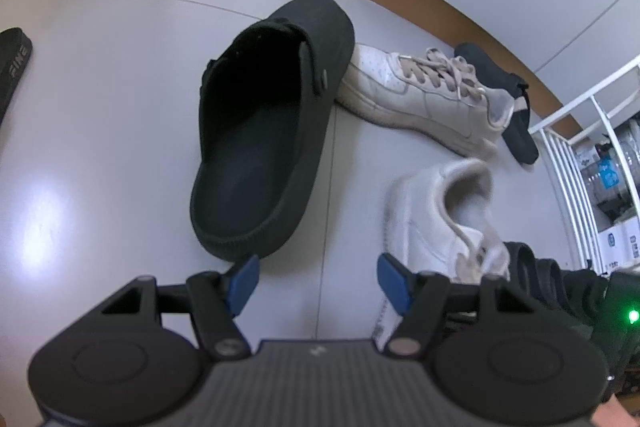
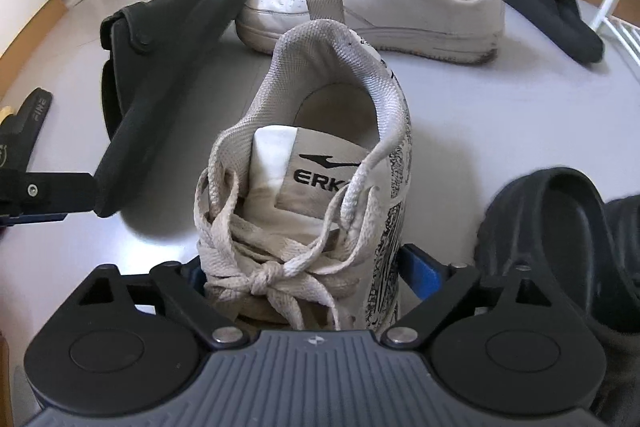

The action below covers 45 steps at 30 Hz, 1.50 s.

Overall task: Organize scattered shoes
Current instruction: 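Carry the printed sneaker with the right tool beside the black clogs and open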

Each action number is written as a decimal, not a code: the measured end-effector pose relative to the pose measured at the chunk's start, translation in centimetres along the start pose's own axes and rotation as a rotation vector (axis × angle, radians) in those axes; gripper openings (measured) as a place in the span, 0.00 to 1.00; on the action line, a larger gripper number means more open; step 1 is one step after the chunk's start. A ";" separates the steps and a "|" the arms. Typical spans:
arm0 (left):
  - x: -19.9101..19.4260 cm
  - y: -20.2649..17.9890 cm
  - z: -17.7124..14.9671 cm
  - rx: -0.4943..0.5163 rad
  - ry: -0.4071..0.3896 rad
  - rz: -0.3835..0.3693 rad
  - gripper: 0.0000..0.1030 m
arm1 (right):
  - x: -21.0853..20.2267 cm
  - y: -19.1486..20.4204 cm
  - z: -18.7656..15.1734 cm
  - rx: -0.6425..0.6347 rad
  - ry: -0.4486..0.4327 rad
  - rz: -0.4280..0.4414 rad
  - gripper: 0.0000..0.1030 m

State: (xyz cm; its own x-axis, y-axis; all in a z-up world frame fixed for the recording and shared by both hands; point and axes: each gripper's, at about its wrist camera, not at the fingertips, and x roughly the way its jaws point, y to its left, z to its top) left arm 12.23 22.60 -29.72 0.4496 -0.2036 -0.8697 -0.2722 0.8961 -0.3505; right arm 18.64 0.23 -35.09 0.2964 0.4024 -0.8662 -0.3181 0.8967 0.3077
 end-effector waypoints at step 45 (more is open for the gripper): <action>1.0 -1.1 -0.2 0.031 0.038 -0.005 0.67 | -6.1 1.3 -5.5 -0.209 -0.072 -0.097 0.78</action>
State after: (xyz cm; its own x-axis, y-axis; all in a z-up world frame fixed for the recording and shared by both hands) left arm 12.83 21.40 -30.28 0.4185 -0.2221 -0.8806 -0.2435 0.9067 -0.3444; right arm 11.49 -2.04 -31.58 0.3955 0.3352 -0.8551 -0.4620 0.8773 0.1302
